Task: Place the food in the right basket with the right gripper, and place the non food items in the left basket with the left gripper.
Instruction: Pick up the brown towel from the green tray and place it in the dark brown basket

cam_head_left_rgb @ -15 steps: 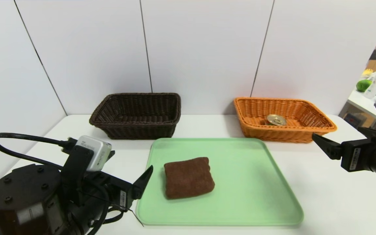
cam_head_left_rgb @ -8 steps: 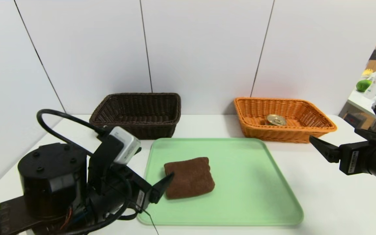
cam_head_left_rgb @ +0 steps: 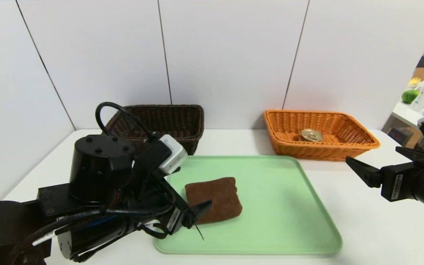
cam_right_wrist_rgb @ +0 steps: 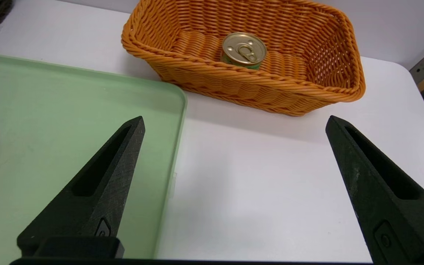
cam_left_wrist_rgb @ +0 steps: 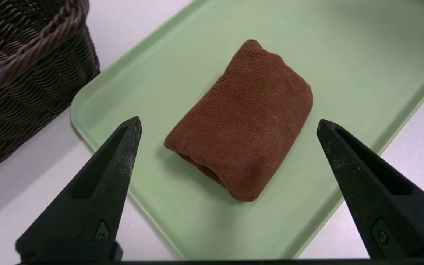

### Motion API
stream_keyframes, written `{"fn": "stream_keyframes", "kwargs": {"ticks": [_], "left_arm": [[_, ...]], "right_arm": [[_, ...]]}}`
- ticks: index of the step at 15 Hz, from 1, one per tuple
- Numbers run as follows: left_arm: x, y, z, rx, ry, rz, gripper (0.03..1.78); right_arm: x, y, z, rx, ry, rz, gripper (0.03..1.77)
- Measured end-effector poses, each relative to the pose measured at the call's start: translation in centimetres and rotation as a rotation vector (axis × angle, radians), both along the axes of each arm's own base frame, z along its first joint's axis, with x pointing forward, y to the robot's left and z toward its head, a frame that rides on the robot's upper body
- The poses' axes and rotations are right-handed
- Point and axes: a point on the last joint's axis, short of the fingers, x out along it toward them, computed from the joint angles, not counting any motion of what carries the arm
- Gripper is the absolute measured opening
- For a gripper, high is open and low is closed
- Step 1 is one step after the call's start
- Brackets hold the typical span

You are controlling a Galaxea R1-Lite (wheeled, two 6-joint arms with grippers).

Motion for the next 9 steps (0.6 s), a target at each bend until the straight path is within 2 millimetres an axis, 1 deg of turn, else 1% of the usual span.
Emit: {"fn": "stream_keyframes", "kwargs": {"ticks": [4,9], "left_arm": [[0.5,-0.3,-0.7,0.07,0.079,-0.067,1.69],[1.7,-0.9,-1.8,0.136,0.085,-0.126,1.69]], "right_arm": [[0.2,0.2,0.2,-0.001,-0.003,0.005,1.69],[0.3,0.2,0.0,-0.001,0.004,0.011,1.69]]}}
